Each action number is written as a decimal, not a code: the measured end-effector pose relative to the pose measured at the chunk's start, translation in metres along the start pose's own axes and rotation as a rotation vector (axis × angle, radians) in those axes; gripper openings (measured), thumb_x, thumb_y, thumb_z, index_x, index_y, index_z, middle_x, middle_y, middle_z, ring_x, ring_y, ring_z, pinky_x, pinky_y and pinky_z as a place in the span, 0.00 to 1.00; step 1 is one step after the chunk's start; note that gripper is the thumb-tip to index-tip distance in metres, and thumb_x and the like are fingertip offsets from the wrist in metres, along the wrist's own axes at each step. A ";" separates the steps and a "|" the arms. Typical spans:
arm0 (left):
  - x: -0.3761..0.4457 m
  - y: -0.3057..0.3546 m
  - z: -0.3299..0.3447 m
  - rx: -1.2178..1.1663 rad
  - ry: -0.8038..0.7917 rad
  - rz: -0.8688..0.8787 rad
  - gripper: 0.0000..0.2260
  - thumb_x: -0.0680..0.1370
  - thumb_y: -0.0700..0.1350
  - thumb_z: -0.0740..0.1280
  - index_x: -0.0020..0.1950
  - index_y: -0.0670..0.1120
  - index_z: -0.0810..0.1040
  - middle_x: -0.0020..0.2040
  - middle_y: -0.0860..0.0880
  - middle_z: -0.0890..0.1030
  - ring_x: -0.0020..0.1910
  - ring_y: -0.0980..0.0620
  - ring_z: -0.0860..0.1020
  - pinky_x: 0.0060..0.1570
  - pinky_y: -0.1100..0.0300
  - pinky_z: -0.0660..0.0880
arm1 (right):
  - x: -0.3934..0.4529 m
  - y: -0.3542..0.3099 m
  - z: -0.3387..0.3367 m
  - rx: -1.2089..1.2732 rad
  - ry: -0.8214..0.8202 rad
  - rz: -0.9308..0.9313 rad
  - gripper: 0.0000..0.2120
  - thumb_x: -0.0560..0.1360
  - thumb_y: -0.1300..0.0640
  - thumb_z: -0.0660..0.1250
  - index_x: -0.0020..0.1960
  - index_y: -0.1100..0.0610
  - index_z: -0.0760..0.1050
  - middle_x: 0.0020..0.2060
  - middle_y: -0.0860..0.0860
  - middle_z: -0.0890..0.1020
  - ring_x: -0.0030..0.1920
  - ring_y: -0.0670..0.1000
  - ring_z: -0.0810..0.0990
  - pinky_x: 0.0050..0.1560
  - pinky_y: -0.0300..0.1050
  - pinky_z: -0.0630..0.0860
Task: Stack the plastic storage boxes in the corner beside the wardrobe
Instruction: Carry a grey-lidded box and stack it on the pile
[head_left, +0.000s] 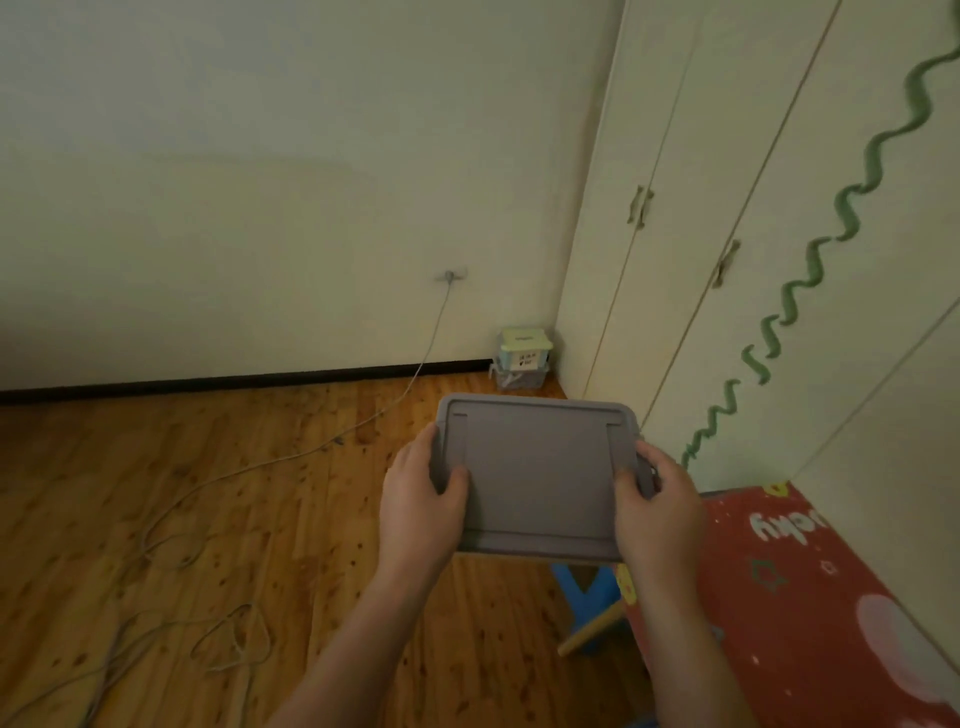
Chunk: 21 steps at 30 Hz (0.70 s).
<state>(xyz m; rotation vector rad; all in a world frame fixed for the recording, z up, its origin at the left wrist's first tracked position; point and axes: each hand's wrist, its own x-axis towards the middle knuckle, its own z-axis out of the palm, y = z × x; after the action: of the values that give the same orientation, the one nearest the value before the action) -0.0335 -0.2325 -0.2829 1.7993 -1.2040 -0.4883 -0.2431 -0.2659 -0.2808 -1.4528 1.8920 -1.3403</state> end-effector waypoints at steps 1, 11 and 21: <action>0.012 -0.001 0.003 0.007 -0.004 -0.008 0.28 0.78 0.48 0.68 0.77 0.54 0.63 0.68 0.55 0.71 0.65 0.55 0.71 0.63 0.52 0.74 | 0.013 -0.003 0.010 -0.001 -0.008 -0.010 0.16 0.79 0.56 0.66 0.66 0.51 0.76 0.63 0.48 0.77 0.62 0.51 0.76 0.60 0.49 0.75; 0.131 -0.018 0.041 0.057 -0.028 -0.040 0.29 0.79 0.49 0.67 0.78 0.55 0.60 0.69 0.57 0.71 0.66 0.56 0.69 0.65 0.51 0.73 | 0.112 -0.009 0.104 -0.013 -0.077 -0.012 0.18 0.78 0.57 0.66 0.68 0.53 0.75 0.63 0.50 0.77 0.63 0.52 0.75 0.61 0.47 0.72; 0.305 -0.027 0.101 -0.016 -0.038 -0.025 0.25 0.79 0.48 0.66 0.76 0.53 0.65 0.68 0.56 0.72 0.62 0.59 0.69 0.63 0.54 0.73 | 0.239 -0.024 0.203 -0.092 -0.036 -0.020 0.19 0.78 0.59 0.66 0.69 0.55 0.74 0.64 0.50 0.78 0.64 0.51 0.75 0.62 0.42 0.69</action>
<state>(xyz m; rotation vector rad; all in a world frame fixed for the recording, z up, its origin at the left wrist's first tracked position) 0.0458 -0.5437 -0.3144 1.8005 -1.2018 -0.5475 -0.1643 -0.5700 -0.2995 -1.5337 1.9437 -1.2430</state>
